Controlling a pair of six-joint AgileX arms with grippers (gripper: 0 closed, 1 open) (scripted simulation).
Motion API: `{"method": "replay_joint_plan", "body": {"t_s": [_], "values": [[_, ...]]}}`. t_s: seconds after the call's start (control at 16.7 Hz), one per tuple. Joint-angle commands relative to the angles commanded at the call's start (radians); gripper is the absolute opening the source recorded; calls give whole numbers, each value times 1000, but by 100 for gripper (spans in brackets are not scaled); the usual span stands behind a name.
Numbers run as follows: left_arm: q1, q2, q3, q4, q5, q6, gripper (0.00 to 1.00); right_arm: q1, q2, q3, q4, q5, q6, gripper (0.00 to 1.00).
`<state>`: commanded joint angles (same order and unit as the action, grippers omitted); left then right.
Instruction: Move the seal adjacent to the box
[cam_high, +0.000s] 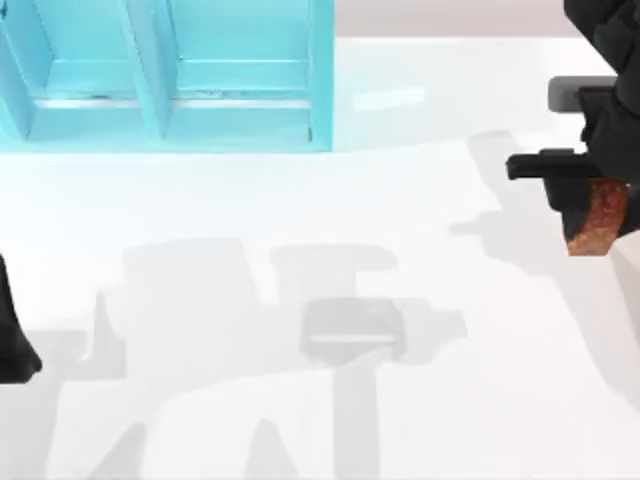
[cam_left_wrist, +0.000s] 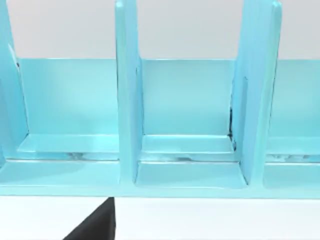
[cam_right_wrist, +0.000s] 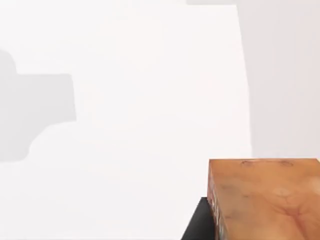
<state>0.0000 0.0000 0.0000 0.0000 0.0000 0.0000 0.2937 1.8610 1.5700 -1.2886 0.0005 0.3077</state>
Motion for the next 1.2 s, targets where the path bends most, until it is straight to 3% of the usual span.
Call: {"method": "replay_joint_plan", "body": {"t_s": [0.3, 0.72, 0.96, 1.2], "values": [[0, 0, 0, 0, 0, 0, 100, -191, -75, -7, -58, -1, -191, 0], [0, 0, 0, 0, 0, 0, 100, -204, -78, 3, -44, -9, -201, 0], [0, 0, 0, 0, 0, 0, 100, -227, -86, 28, 109, -71, -209, 0], [0, 0, 0, 0, 0, 0, 100, -207, -76, -88, 237, -72, -206, 0]]}}
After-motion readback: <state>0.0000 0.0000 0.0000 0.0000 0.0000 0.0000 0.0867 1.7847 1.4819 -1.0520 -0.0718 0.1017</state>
